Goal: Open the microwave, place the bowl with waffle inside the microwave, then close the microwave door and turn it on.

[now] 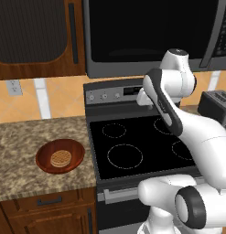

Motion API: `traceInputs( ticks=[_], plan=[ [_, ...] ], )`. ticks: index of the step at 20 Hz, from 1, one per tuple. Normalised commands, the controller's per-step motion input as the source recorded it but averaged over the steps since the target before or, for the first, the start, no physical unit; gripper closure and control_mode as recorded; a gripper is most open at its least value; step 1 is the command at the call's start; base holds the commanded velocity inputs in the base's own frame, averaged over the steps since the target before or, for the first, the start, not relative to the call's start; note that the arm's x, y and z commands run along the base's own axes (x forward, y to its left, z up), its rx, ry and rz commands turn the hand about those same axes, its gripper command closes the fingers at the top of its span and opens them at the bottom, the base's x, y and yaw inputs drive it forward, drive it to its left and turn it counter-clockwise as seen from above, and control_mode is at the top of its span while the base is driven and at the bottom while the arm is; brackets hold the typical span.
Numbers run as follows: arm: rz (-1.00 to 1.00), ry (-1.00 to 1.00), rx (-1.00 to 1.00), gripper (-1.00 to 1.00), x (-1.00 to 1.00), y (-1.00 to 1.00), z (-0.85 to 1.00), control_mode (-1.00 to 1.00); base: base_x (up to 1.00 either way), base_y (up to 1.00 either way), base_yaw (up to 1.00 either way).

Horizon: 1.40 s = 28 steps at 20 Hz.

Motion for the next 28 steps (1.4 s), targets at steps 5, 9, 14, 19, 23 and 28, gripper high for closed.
traceInputs(
  ticks=[5,9,14,19,23,28],
  plan=[
    [0.01,-0.04,0.04,-1.00,-0.33,-0.12,0.07,-1.00,0.00,0.00,0.00],
    [0.00,-0.21,0.12,-1.00,-0.39,-0.59,0.24,-1.00,0.00,0.00,0.00],
    [-0.01,-0.25,-0.03,-1.00,-0.22,-0.73,0.20,-1.00,0.00,0.00,0.00],
    [-0.03,-0.14,-0.15,-1.00,-0.01,-0.74,0.26,-1.00,0.00,0.00,0.00],
    [-0.07,-0.21,0.01,-1.00,0.00,-0.89,0.44,-1.00,0.00,0.00,0.00],
    [-0.06,-0.30,0.12,-1.00,0.02,-0.92,0.45,-1.00,0.00,0.00,0.00]
  ],
)
